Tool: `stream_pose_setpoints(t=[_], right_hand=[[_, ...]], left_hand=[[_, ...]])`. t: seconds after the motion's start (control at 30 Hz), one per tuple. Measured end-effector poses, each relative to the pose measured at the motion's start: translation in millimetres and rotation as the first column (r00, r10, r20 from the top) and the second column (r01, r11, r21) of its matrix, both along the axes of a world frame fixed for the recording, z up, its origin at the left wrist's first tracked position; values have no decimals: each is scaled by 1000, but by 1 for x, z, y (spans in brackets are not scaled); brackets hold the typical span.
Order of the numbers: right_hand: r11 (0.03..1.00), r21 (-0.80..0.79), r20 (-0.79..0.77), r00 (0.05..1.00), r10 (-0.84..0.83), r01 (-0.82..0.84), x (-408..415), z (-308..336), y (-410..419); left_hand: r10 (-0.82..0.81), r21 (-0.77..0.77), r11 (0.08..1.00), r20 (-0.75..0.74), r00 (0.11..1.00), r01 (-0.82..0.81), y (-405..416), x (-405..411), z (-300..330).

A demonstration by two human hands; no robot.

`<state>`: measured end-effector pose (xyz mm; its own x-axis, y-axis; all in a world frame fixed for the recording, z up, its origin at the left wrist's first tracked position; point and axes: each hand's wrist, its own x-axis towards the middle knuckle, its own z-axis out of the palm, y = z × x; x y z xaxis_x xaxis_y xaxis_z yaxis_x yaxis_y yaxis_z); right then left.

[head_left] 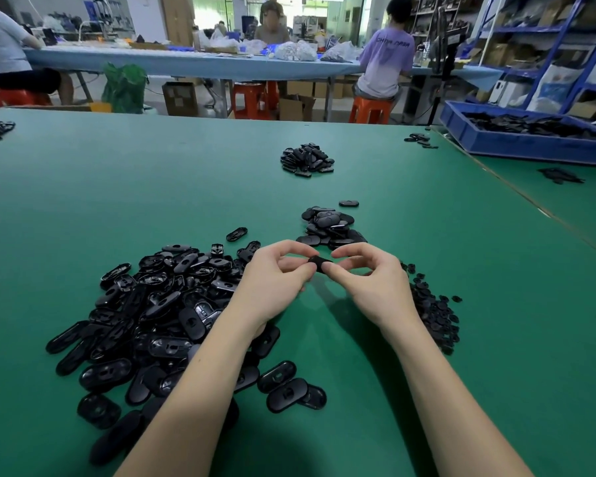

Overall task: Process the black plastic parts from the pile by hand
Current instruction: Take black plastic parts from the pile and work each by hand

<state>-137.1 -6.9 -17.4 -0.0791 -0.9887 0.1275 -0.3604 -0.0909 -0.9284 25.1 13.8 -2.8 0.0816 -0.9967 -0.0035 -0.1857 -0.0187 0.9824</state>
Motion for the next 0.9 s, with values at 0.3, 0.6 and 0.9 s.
stream_pose_setpoints(t=[0.3, 0.6, 0.9], right_hand=[[985, 83, 176, 975, 133, -150, -3, 4, -1], [987, 112, 115, 988, 105, -118, -3, 4, -3], [989, 67, 81, 989, 126, -131, -2, 5, -4]], left_hand=[[-66, 14, 998, -23, 998, 66, -2, 3, 2], [-61, 6, 998, -9, 998, 61, -5, 2, 0], [-39, 19, 999, -4, 999, 39, -7, 1, 1]])
